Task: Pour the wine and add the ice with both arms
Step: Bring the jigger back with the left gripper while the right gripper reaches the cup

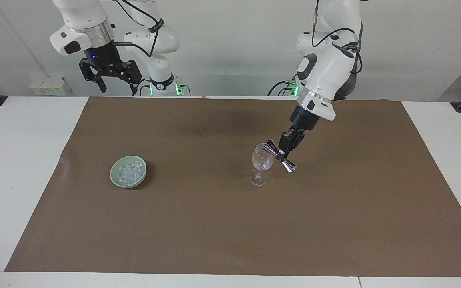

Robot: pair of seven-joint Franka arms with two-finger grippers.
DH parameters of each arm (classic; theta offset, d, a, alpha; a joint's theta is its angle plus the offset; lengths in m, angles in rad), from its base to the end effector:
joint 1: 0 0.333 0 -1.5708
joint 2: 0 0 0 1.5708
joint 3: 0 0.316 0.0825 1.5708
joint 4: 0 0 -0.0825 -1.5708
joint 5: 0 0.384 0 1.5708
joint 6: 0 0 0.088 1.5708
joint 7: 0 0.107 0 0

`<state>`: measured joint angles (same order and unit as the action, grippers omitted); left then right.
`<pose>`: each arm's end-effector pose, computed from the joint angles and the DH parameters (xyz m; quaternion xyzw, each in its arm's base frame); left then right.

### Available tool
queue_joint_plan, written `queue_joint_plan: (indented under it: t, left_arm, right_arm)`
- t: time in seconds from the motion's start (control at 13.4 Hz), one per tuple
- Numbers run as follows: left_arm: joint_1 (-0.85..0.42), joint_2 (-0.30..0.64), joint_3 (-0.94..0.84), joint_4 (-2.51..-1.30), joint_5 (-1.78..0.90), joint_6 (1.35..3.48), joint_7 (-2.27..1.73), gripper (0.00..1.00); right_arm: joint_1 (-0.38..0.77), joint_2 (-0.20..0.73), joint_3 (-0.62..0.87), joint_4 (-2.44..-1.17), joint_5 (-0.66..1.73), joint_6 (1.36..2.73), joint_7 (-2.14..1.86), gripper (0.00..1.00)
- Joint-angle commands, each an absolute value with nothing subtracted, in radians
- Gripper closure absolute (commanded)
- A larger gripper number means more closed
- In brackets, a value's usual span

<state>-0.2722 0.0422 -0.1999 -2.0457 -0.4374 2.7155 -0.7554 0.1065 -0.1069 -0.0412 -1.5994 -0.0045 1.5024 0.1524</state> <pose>0.5442 -0.2592 0.4896 0.8957 0.2909 0.1596 0.2962 0.5128 0.0317 0.6621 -0.9990 0.0436 -0.0049 0.0005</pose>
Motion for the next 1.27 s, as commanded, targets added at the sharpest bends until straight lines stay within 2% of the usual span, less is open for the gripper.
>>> queue_joint_plan:
  t: [0.0, 0.37, 0.75, 1.2]
  left_arm:
    - [-0.291, 0.014, -0.186, -2.080, -0.417, 2.755, -0.724, 1.00]
    - [-0.318, 0.011, -0.186, -2.112, -0.417, 2.845, -0.716, 1.00]
    - [-0.318, -0.008, -0.184, -2.123, -0.408, 2.849, -0.683, 1.00]
    - [-0.314, -0.029, -0.184, -2.131, -0.361, 2.846, -0.660, 1.00]
  right_arm:
    - [0.098, -0.118, -0.051, -1.608, 0.003, 1.491, 0.141, 0.00]
    - [0.101, -0.126, -0.048, -1.606, 0.003, 1.468, 0.138, 0.00]
    - [0.098, -0.138, -0.052, -1.615, 0.005, 1.471, 0.133, 0.00]
    - [0.080, -0.147, -0.067, -1.677, 0.006, 1.583, 0.130, 0.00]
